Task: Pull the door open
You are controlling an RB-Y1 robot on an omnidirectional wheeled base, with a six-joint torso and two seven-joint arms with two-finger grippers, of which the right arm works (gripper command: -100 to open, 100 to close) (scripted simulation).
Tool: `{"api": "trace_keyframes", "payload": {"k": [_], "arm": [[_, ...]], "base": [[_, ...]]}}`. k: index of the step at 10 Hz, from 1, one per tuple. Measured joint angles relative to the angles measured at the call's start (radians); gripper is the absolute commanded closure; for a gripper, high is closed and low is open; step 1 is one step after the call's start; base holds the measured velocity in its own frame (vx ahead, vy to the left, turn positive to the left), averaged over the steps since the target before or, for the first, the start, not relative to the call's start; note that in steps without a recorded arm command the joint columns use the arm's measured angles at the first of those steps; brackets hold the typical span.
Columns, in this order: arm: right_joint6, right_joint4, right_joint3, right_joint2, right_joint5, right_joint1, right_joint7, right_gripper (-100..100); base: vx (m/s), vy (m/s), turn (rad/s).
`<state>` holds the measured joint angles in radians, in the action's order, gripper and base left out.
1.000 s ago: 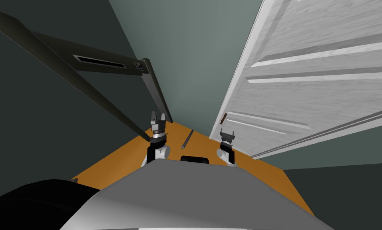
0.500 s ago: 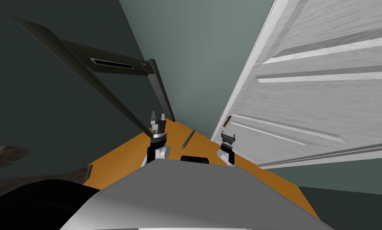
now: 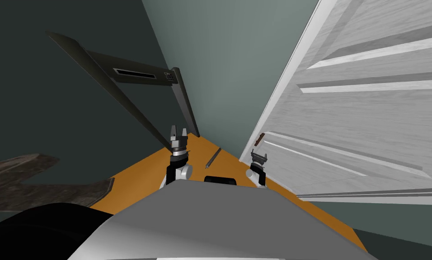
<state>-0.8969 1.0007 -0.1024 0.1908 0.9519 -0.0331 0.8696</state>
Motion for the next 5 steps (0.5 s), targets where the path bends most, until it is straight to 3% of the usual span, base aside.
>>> {"api": "trace_keyframes", "payload": {"k": [2, 5], "arm": [[-0.017, -0.058, -0.004, 0.004, 0.025, 0.024, 0.030, -100], [-0.030, -0.108, -0.006, 0.009, 0.053, 0.042, 0.058, -100]], "base": [[0.039, -0.070, 0.128], [0.022, -0.056, 0.088]]}}
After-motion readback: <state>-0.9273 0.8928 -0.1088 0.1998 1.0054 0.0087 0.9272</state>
